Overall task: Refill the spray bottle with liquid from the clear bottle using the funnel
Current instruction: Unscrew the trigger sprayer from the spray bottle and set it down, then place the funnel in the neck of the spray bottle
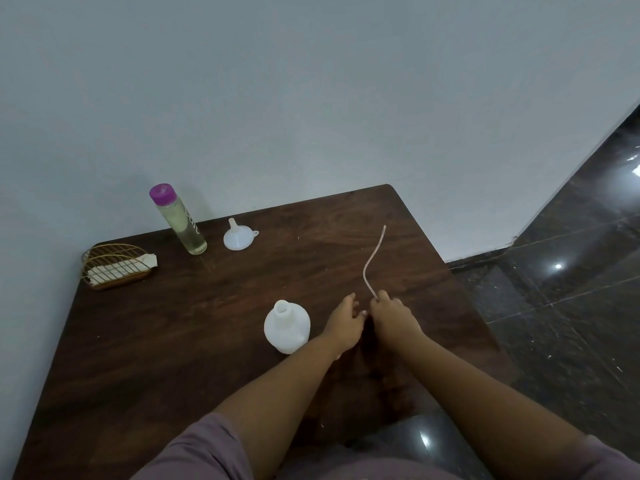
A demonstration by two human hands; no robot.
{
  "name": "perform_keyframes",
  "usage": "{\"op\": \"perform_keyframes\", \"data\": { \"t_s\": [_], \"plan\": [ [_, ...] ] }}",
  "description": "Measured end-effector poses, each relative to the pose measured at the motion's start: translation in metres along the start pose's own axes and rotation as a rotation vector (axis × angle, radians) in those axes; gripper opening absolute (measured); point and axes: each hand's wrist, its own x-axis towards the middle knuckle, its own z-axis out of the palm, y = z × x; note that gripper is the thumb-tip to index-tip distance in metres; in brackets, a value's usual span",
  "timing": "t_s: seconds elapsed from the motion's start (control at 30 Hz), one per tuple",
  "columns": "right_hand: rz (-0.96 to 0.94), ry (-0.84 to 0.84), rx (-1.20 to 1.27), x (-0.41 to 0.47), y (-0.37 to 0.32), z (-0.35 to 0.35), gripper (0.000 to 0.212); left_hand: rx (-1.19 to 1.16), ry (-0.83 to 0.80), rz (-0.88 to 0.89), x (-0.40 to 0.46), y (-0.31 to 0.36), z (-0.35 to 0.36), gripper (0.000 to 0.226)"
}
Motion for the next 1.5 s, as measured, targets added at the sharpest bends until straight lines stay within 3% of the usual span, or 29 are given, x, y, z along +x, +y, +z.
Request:
{"op": "perform_keyframes", "data": {
  "t_s": [0.1, 0.23, 0.63, 0.8, 1.0, 1.13, 1.27, 1.37, 1.5],
  "plan": [
    [-0.002, 0.002, -0.043, -0.001, -0.003, 0.009, 0.025, 0.209, 0.096, 0.046, -0.001, -0.003, -0.002, 0.060],
    [-0.011, 0.003, -0.013, 0.001, -0.001, 0.016, 0.029, 0.330, 0.085, 0.080, -0.003, -0.012, -0.005, 0.063],
    [0.004, -0.109, 0.064, 0.002, 0.001, 0.019, 0.039, 0.498, 0.140, 0.126, -0.012, -0.015, -0.012, 0.066],
    [0.027, -0.143, -0.053, 0.000, -0.011, 0.005, 0.040, 0.525, 0.168, 0.161, -0.015, -0.010, -0.014, 0.066],
    [-0.029, -0.042, -0.017, 0.008, -0.032, -0.032, 0.041, 0.541, 0.222, 0.294, -0.026, 0.012, -0.026, 0.063],
    [-0.075, 0.048, 0.066, 0.022, -0.052, -0.063, 0.036, 0.523, 0.344, 0.428, -0.035, 0.039, -0.055, 0.058],
    [-0.163, 0.126, 0.172, 0.043, -0.082, -0.093, 0.039, 0.434, 0.565, 0.489, -0.040, 0.054, -0.111, 0.047],
    [-0.194, 0.170, 0.231, 0.067, -0.110, -0.107, 0.044, 0.364, 0.686, 0.401, -0.036, 0.045, -0.161, 0.040],
    [-0.212, 0.112, 0.324, 0.103, -0.145, -0.115, 0.043, 0.176, 0.758, 0.088, -0.014, 0.010, -0.226, 0.040]
  ]
}}
